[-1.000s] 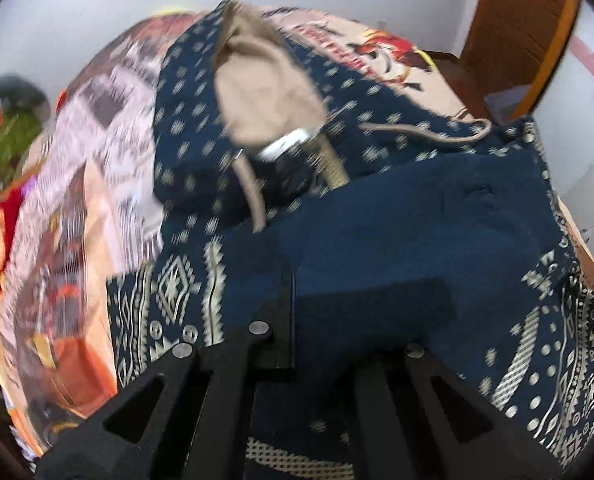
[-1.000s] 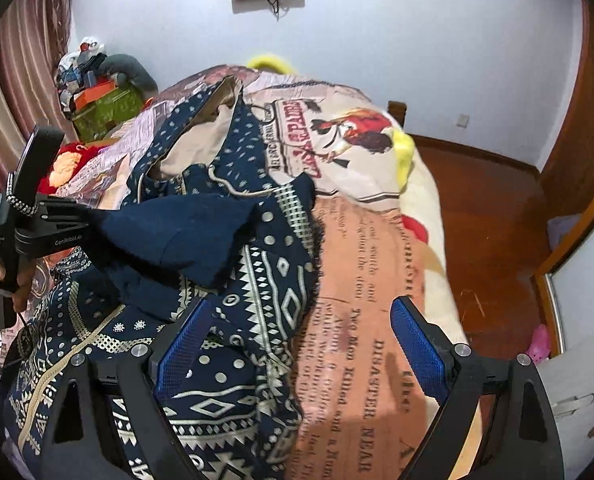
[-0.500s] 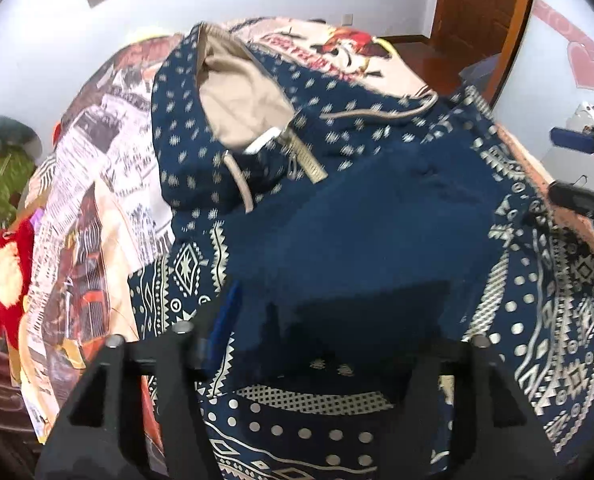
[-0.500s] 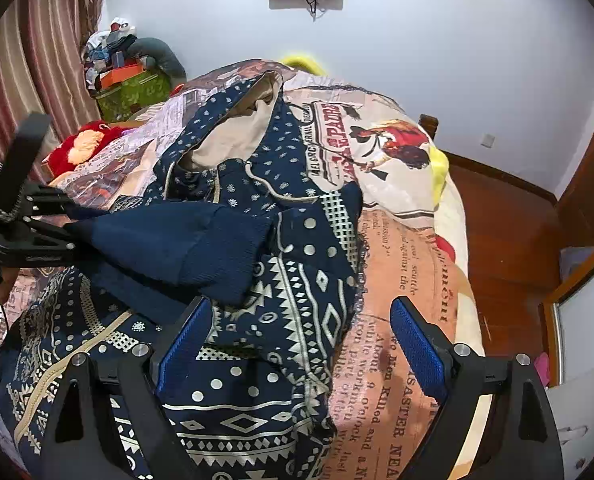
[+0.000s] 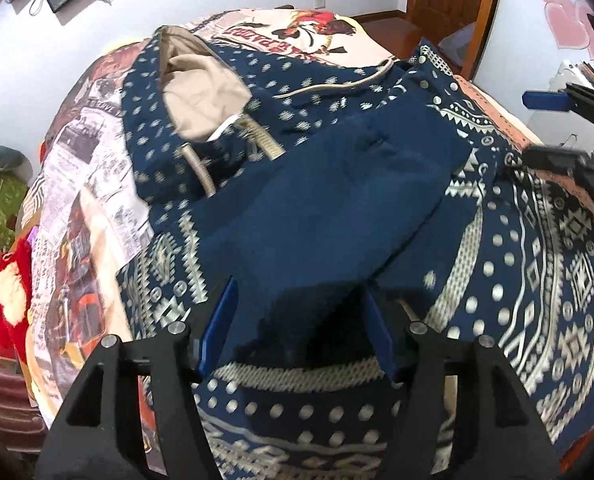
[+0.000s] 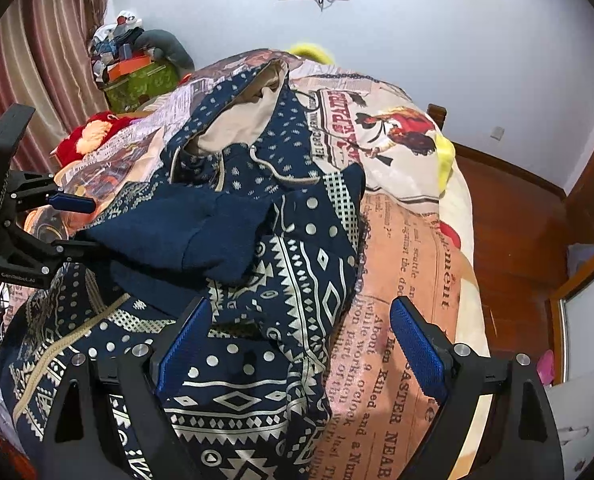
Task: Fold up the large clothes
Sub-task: 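Grasp the jacket side with the left tool and fold it toward the zipper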
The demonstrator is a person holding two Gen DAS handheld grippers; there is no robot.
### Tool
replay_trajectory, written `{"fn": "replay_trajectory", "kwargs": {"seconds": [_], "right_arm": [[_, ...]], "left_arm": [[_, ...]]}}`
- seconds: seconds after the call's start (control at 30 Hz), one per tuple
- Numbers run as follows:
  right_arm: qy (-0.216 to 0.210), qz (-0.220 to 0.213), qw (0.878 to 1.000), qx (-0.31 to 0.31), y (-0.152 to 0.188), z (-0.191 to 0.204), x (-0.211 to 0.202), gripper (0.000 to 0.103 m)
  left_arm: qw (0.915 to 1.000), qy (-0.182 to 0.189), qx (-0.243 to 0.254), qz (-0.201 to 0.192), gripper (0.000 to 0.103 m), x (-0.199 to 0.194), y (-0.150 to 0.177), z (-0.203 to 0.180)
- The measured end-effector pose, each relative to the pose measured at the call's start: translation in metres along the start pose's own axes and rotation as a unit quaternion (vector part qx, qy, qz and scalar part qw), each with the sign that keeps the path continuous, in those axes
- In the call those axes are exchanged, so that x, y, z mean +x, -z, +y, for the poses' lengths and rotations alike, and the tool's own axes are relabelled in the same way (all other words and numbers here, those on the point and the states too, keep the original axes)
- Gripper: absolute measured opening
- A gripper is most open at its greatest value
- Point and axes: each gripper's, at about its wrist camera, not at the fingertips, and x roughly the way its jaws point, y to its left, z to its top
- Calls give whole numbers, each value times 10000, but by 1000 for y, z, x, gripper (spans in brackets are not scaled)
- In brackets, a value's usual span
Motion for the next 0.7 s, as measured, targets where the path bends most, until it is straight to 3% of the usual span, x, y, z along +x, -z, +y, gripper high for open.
{"fn": "replay_trajectory", "kwargs": {"seconds": [0.2,0.3,0.47,0.53,0.63,0.7], "right_arm": [[-192,204,9994,209,1,-5,8,90],[-330,321,9985,299,2,-8,11,85],[-491,618,9967,201,10,-3,21,70],[-502,751,9959,67,15,2,27,62],[-278,937,9951,-109,19,9,38,48],[-207,1019,9945,-117,17,10,45,44]], "left_arm": [[9991,33,424,-13,61,36,-35,-42],[9980,-48,619,-86,59,49,-50,-59],[9971,10,606,-464,18,40,-62,-65],[9969,18,445,-656,11,30,-62,-57],[9962,94,89,-865,10,13,-61,-35],[9944,199,-252,-1010,10,-4,-56,-11]]}}
